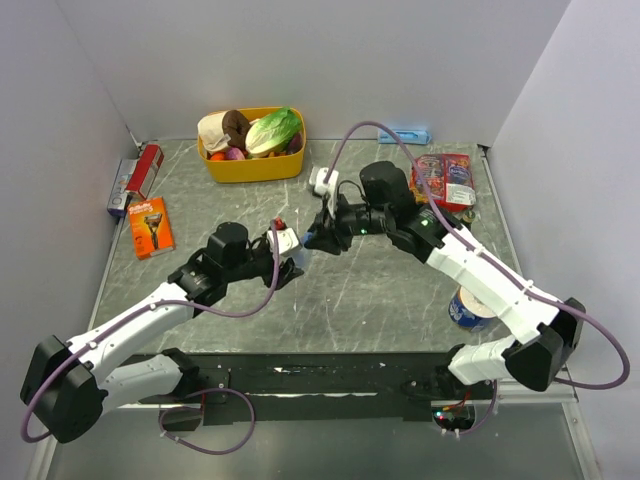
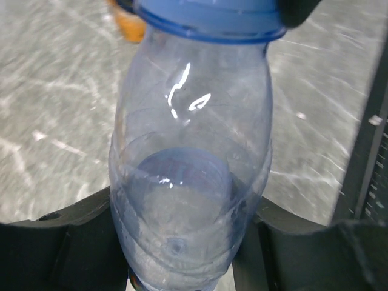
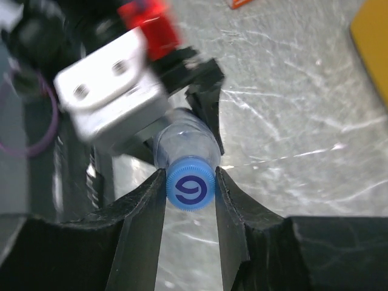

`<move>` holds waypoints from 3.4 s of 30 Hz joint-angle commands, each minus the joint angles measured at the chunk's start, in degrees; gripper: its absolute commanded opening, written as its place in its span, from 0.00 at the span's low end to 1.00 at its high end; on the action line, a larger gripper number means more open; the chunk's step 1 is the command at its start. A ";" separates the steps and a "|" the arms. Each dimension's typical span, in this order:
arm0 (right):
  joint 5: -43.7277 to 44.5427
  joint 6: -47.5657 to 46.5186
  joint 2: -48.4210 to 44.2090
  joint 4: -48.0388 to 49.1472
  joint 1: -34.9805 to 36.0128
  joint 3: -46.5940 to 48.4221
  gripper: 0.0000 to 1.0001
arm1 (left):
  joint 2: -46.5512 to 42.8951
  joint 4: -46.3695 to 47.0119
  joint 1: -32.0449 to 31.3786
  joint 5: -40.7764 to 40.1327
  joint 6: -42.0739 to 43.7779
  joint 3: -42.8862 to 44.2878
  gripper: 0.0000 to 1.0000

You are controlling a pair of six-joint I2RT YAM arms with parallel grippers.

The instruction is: Screw on the bottle caps

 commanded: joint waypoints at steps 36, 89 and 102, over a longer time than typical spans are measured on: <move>-2.58 28.45 5.93 9.30 -3.14 -3.40 0.00 | -0.90 21.67 -2.10 -4.48 -23.83 1.74 0.01; 2.69 -2.76 -0.84 21.34 -26.00 -24.14 0.19 | 4.90 -1.80 4.14 -1.41 -4.15 0.33 0.96; 4.70 -1.79 1.27 21.52 -26.00 -24.58 0.49 | 6.83 -1.80 4.76 -0.45 -3.89 1.39 0.96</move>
